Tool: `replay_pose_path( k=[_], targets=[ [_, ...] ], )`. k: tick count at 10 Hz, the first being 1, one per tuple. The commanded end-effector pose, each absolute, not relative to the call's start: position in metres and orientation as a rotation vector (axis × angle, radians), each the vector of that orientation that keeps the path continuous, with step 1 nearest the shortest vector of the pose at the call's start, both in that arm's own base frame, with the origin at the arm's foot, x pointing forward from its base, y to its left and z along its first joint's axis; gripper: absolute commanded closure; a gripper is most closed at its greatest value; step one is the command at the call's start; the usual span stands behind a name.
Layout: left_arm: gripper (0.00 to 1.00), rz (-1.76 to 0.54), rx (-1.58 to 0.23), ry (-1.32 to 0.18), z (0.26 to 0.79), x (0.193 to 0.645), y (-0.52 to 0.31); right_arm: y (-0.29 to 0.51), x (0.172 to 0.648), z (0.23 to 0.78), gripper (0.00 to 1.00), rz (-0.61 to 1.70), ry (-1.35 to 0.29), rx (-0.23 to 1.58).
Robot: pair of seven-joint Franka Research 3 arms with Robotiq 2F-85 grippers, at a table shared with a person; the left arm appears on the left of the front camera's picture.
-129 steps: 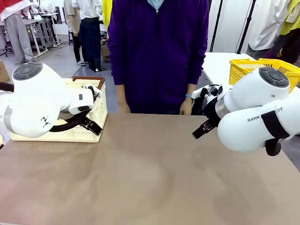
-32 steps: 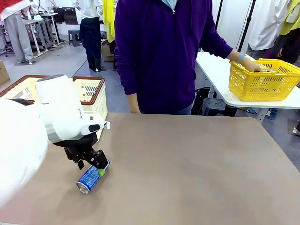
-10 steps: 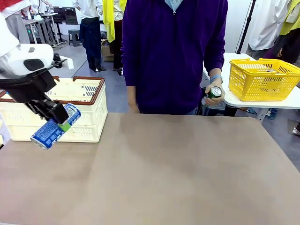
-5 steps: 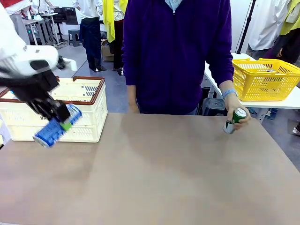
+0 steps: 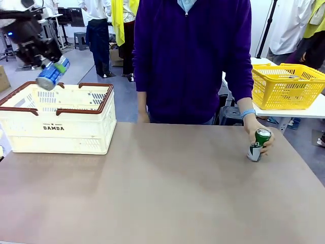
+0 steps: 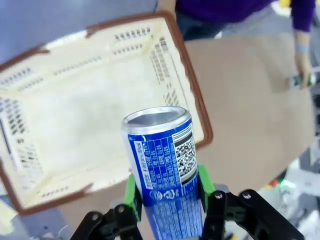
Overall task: Place the drinks into the Shopping basket.
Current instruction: Pick up one drink and place it into the Shopping basket.
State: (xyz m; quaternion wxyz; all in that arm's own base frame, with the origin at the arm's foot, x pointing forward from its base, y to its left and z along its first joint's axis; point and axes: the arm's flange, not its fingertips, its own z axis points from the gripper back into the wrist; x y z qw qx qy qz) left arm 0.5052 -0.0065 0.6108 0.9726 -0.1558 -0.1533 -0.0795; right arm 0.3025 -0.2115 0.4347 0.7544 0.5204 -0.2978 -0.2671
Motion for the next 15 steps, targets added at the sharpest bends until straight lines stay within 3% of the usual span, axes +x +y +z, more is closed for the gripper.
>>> replay_pose_path(
  k=[1, 4, 8, 10, 12, 15],
  targets=[
    [1.00, -0.082, -0.364, -0.309, 0.597, 0.527, -0.007, -0.255, 0.240, 0.466, 0.00, -0.648, -0.801, 1.075],
    [1.00, 0.044, -0.283, -0.267, 0.549, 0.557, -0.005, -0.270, 0.202, 0.469, 0.00, -0.708, -0.943, 1.102],
    [1.00, 0.025, -0.208, -0.261, 0.504, 0.584, -0.013, -0.287, 0.199, 0.478, 0.00, -0.710, -0.933, 1.070],
    [1.00, -0.038, -0.210, -0.146, 0.484, 0.593, -0.016, -0.287, 0.199, 0.478, 0.00, -0.710, -0.933, 1.070],
    [1.00, -0.042, -0.162, -0.127, 0.461, 0.594, -0.024, -0.287, 0.199, 0.477, 0.00, -0.723, -0.941, 1.073],
    [1.00, -0.018, -0.126, -0.098, 0.423, 0.600, -0.037, -0.222, 0.267, 0.470, 0.00, -0.522, -0.807, 1.107]
  ],
)
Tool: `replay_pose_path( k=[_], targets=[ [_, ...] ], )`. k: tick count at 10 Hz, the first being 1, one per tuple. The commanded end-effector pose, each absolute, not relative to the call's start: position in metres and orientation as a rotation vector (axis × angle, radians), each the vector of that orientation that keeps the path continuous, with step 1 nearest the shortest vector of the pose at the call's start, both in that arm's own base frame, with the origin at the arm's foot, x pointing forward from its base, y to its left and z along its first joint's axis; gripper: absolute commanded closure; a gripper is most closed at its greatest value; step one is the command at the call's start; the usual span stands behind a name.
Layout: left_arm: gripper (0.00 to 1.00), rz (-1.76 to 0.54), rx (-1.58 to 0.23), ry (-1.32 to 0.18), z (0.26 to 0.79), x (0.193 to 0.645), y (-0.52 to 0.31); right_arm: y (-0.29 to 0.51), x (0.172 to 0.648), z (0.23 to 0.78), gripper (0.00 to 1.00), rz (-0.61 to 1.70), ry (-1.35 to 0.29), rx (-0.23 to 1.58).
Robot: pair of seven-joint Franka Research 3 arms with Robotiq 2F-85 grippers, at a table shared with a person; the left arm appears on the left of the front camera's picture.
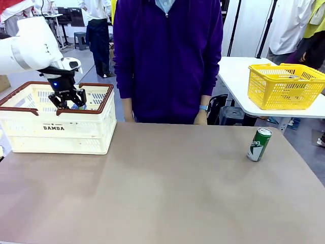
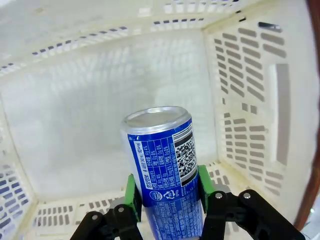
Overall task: Place the drinks into the Shopping basket.
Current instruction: Pick up one drink and place it into the Shopping basket.
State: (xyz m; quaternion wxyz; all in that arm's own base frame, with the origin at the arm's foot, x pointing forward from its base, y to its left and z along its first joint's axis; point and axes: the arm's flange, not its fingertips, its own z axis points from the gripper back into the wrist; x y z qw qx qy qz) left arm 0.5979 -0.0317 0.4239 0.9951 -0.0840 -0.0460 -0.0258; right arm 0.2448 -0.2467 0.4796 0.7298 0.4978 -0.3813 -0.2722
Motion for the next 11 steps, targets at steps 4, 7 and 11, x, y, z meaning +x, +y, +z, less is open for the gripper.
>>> replay_pose_path(
  k=[4, 7, 11],
  targets=[
    [1.00, -0.018, -0.097, -0.082, 0.388, 0.597, -0.043, -0.247, 0.245, 0.480, 0.00, -0.599, -0.840, 1.096],
    [0.04, -0.014, -0.088, -0.107, 0.385, 0.595, -0.044, -0.247, 0.245, 0.480, 0.00, -0.599, -0.840, 1.096],
    [0.00, -0.038, -0.094, -0.143, 0.412, 0.583, -0.036, -0.247, 0.245, 0.480, 0.00, -0.599, -0.840, 1.096]
  ],
)
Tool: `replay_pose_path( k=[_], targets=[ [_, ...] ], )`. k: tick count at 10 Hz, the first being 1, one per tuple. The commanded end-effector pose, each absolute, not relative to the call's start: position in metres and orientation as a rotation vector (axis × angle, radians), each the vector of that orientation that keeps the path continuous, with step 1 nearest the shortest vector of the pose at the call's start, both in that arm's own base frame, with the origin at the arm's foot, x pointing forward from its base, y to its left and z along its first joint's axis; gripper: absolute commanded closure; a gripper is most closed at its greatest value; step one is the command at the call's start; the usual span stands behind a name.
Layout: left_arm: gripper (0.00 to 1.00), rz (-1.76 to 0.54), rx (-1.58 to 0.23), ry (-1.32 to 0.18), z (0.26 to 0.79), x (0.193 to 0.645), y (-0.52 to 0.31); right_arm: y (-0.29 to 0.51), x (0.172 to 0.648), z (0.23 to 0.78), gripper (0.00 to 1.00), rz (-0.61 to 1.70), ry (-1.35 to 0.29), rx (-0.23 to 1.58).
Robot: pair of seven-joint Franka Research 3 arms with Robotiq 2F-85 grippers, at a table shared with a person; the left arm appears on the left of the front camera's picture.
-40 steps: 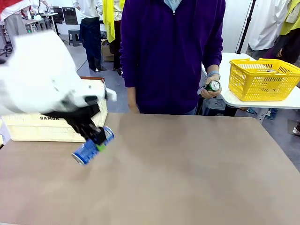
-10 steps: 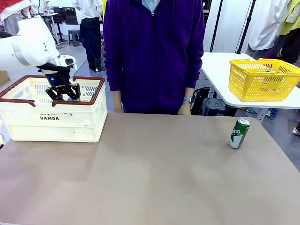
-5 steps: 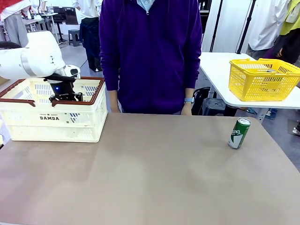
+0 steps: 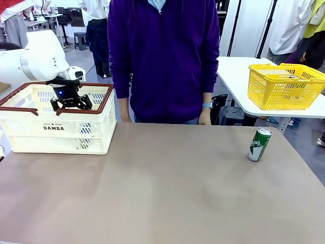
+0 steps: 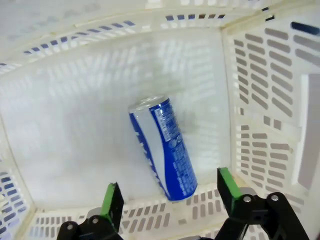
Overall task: Place the drinks into the Shopping basket.
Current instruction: Pick up one drink and place it into the Shopping basket.
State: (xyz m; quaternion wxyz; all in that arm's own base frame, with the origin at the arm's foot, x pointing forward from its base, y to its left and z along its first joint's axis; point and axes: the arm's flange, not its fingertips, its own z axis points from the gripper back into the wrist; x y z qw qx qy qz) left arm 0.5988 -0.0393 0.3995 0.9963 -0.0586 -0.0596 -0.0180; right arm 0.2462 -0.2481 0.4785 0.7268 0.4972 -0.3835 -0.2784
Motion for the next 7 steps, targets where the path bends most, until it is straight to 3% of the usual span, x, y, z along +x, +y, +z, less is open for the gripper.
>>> replay_pose_path(
  k=[1, 3, 4, 7],
  targets=[
    [0.00, -0.039, -0.108, -0.183, 0.443, 0.562, -0.032, -0.247, 0.245, 0.480, 0.00, -0.599, -0.840, 1.096],
    [0.00, -0.078, -0.207, -0.268, 0.517, 0.484, -0.009, -0.247, 0.245, 0.480, 0.00, -0.599, -0.840, 1.096],
    [0.00, -0.202, -0.274, -0.268, 0.536, 0.439, 0.004, -0.247, 0.245, 0.480, 0.00, -0.599, -0.840, 1.096],
    [0.00, -0.400, -0.696, -0.313, 0.506, 0.314, 0.058, -0.247, 0.245, 0.480, 0.00, -0.599, -0.840, 1.096]
  ],
)
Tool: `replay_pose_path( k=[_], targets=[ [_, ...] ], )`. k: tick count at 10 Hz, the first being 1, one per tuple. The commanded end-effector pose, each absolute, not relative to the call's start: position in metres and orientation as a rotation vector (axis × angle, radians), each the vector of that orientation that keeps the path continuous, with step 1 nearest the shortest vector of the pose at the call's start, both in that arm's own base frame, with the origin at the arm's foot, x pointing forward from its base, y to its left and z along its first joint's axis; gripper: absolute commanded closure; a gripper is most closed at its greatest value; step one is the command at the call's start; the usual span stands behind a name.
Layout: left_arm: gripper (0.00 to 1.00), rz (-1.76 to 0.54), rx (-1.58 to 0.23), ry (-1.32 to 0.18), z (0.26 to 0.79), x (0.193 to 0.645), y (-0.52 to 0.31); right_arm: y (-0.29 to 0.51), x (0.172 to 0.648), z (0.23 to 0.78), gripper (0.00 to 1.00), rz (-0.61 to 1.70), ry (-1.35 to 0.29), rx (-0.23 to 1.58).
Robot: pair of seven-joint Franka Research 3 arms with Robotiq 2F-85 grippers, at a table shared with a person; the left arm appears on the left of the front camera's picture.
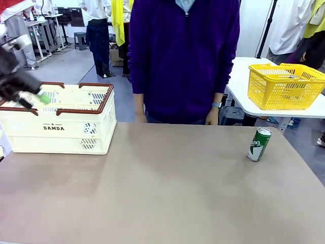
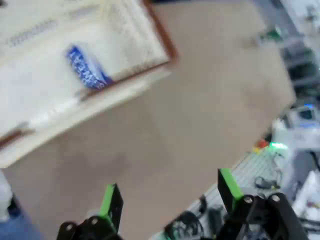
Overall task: Place the drinks into the Shopping basket.
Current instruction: Pick up one drink and place it into the Shopping basket.
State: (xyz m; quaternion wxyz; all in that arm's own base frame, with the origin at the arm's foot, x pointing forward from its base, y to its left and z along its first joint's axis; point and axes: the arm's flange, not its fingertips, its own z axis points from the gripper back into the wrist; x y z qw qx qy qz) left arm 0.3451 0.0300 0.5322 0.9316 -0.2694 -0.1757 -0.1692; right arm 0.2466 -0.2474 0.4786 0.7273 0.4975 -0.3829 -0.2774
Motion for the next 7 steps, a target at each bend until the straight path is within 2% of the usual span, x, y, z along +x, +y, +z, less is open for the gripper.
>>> replay_pose_path(
  k=[1, 4, 5, 7],
  targets=[
    [0.00, -0.408, -0.847, -0.361, 0.477, 0.297, 0.074, -0.247, 0.245, 0.480, 0.00, -0.599, -0.840, 1.096],
    [0.00, -0.424, -1.197, -0.422, 0.395, 0.296, 0.110, -0.247, 0.245, 0.480, 0.00, -0.599, -0.840, 1.096],
    [0.00, -0.388, -0.980, -0.449, 0.464, 0.293, 0.103, -0.247, 0.245, 0.480, 0.00, -0.599, -0.840, 1.096],
    [0.00, -0.388, -0.980, -0.449, 0.464, 0.293, 0.103, -0.247, 0.245, 0.480, 0.00, -0.599, -0.840, 1.096]
  ],
)
